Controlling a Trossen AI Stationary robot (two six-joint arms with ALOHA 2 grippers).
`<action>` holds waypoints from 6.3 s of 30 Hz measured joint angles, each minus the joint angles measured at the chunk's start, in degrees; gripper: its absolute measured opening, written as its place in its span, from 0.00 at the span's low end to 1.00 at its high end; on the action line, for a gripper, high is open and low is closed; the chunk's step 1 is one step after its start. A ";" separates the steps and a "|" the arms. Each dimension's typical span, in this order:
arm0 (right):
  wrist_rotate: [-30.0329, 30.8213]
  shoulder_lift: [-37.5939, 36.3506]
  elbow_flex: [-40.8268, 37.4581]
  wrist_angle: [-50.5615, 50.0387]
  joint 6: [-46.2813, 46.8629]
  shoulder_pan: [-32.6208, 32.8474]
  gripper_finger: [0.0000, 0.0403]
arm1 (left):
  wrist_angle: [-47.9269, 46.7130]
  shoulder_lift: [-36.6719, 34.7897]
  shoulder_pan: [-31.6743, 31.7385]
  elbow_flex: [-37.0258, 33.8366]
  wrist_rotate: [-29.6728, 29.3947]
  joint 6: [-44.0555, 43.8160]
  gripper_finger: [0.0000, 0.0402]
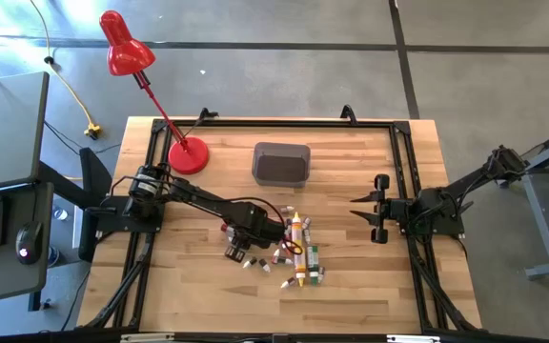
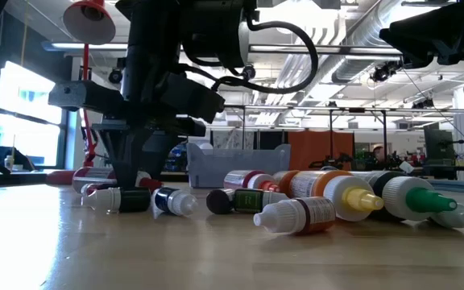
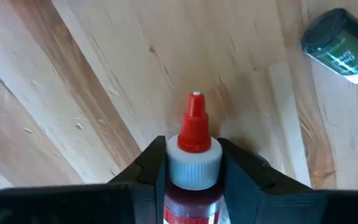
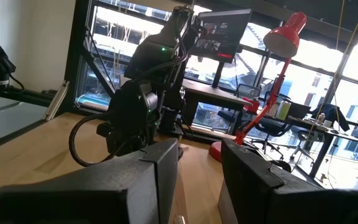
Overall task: Pick & Place food coloring
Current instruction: Put the large red food coloring bottle into the black bin, then put the large orange food coloring bottle into the black bin
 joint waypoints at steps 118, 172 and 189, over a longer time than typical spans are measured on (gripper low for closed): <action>-0.22 0.81 0.00 -1.27 -3.48 -0.01 0.29 | 97.61 16.02 18.88 -4.51 -48.16 -25.30 0.40; -2.91 0.76 -0.02 -0.85 3.67 0.00 0.29 | 60.18 -11.82 -8.37 22.18 -84.34 44.53 0.41; -5.07 0.79 -0.02 -0.43 8.97 0.02 0.29 | -5.41 -23.30 -7.19 21.48 -18.93 -13.52 0.41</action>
